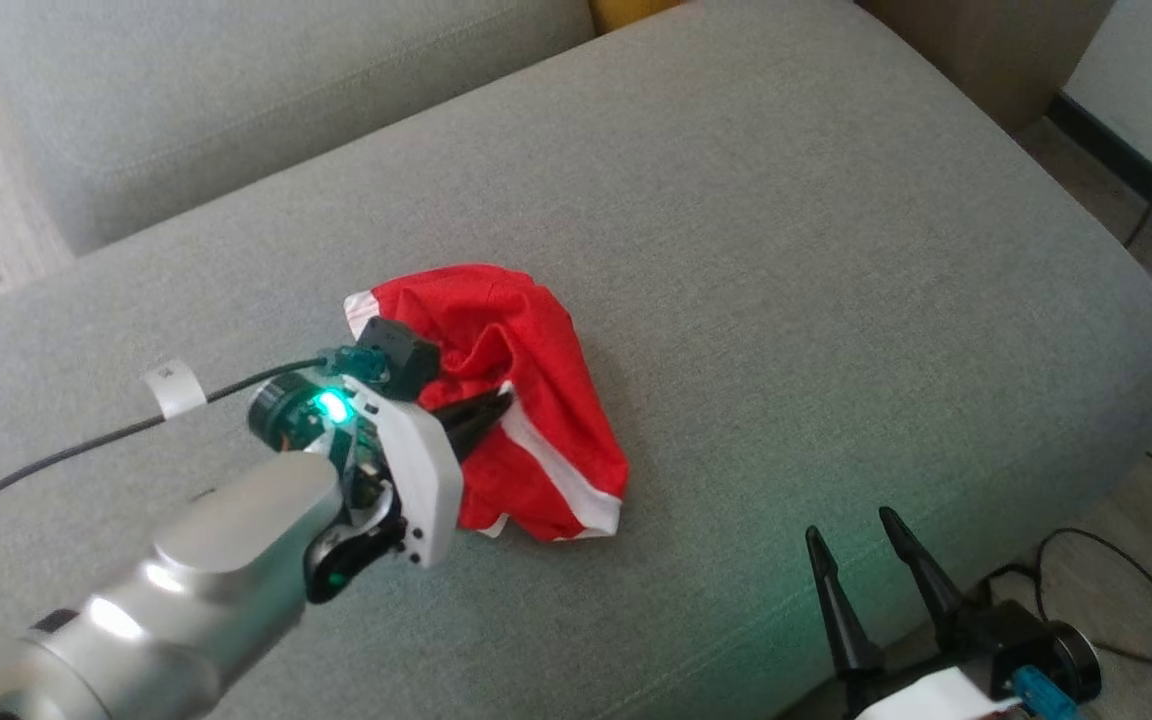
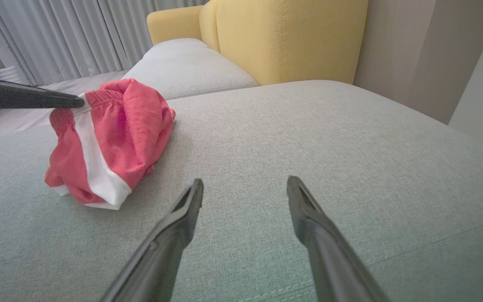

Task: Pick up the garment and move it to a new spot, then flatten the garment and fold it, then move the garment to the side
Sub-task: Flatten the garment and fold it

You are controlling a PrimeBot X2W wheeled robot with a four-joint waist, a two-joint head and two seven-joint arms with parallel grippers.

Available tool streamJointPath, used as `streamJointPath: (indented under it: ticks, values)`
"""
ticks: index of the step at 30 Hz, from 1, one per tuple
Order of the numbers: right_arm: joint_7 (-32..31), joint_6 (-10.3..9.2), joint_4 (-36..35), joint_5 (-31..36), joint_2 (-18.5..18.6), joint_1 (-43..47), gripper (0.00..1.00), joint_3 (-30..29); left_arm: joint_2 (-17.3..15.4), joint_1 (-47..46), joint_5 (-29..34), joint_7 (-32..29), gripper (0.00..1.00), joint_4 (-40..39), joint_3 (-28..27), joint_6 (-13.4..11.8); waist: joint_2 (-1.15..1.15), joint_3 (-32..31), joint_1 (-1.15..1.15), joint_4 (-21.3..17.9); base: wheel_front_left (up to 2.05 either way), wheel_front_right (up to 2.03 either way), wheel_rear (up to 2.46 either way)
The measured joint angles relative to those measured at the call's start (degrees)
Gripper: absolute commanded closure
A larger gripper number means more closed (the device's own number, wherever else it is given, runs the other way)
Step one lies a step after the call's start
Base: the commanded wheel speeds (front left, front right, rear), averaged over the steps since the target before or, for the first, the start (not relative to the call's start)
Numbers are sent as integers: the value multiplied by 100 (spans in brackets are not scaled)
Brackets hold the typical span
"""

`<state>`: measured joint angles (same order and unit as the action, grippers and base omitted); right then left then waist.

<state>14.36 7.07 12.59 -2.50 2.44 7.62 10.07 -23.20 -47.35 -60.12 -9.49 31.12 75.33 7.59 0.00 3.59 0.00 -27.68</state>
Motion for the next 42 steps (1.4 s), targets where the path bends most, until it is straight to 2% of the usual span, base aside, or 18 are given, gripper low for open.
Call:
streamJointPath:
  ticks: [5, 9, 15, 19, 23, 31, 35, 42]
  values:
    - [0, 0, 23, -2, 1, 1, 0, -7, 87, -136, -267, 344, 100, -276, 46, 0, 0, -194, 0, 17, 0, 0, 0]
    - [0, 0, 23, -4, 4, 9, 0, -19, 310, -751, -296, 738, 100, -222, 15, 0, 0, -354, 0, 112, 0, 0, 0]
    - [0, 0, 18, -54, 4, 27, 0, -38, 671, -1913, -292, 1448, 100, 205, -383, 0, 0, -567, -1, 376, 0, 0, 0]
    - [0, 0, 5, -55, 5, 67, 0, -104, 747, -2369, -283, 1619, 100, 631, -503, 0, 0, -667, -1, 651, 0, 0, 0]
    - [0, 0, -11, -88, 5, 197, 0, -144, 755, -2255, -288, 1568, 100, 926, -461, 0, 0, -721, -1, 898, 0, 0, 0]
    - [0, 0, 31, -118, 5, 253, 0, -121, 531, -755, -345, 1820, 100, 1436, -248, 0, 0, -671, -1, 1565, 0, 0, 0]
    - [0, 0, 166, -144, 3, 210, 0, -136, 422, -530, -411, 1912, 100, 1371, -183, 0, 0, -559, -1, 1852, 0, 0, 0]
    - [0, 0, 906, -938, 47, -755, 0, -174, 323, -532, -411, 1939, 100, 1040, -119, 0, 0, -321, 0, 2343, 0, 0, 0]
